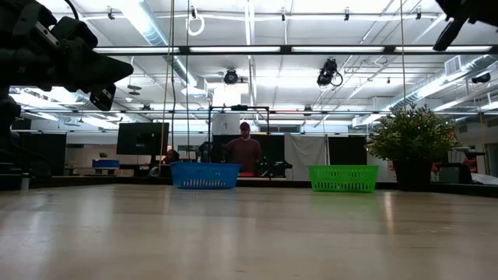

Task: Sort spring keychains
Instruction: Return to home position

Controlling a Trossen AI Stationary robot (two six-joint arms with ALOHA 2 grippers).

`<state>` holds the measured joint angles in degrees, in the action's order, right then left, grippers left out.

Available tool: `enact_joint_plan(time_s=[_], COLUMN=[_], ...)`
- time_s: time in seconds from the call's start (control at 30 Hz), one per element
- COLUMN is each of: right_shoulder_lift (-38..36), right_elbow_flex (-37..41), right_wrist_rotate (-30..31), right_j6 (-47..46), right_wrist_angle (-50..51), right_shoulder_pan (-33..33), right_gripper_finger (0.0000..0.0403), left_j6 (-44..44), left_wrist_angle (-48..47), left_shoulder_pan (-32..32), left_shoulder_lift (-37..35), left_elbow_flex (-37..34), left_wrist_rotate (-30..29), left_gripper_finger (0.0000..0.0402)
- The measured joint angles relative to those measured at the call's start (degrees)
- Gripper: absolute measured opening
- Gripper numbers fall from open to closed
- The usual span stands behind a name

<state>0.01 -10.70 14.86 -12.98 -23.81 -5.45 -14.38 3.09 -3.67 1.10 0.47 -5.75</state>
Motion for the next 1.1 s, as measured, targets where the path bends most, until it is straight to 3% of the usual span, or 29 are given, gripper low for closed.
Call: enact_joint_plan(time_s=[0.27,0.43,0.6,0.83,1.1], right_shoulder_lift=[-0.01,-0.02,-0.02,-0.02,-0.02], right_elbow_flex=[9.99,9.71,9.71,9.71,9.73], right_wrist_rotate=[2.42,3.79,3.77,3.03,-6.35], right_j6=[-1.48,3.05,10.2,7.36,4.43], right_wrist_angle=[-11.23,-11.31,-6.27,7.84,19.53], right_shoulder_pan=[0.13,0.2,0.2,0.2,0.2], right_gripper_finger=[0.0,0.0,0.0,0.0,0.0], left_j6=[-0.01,0.0,-0.01,0.01,-0.01], left_wrist_angle=[-0.01,-0.01,-0.02,-0.02,-0.04], left_shoulder_pan=[0.01,-0.01,0.01,0.01,0.01], left_shoulder_lift=[0.0,0.02,0.0,0.01,0.0], left_elbow_flex=[0.0,0.0,0.0,0.0,0.0], left_wrist_rotate=[-0.01,-0.01,-0.01,-0.01,-0.01], left_gripper_finger=[0.0025,0.0025,0.0025,0.0025,0.0025])
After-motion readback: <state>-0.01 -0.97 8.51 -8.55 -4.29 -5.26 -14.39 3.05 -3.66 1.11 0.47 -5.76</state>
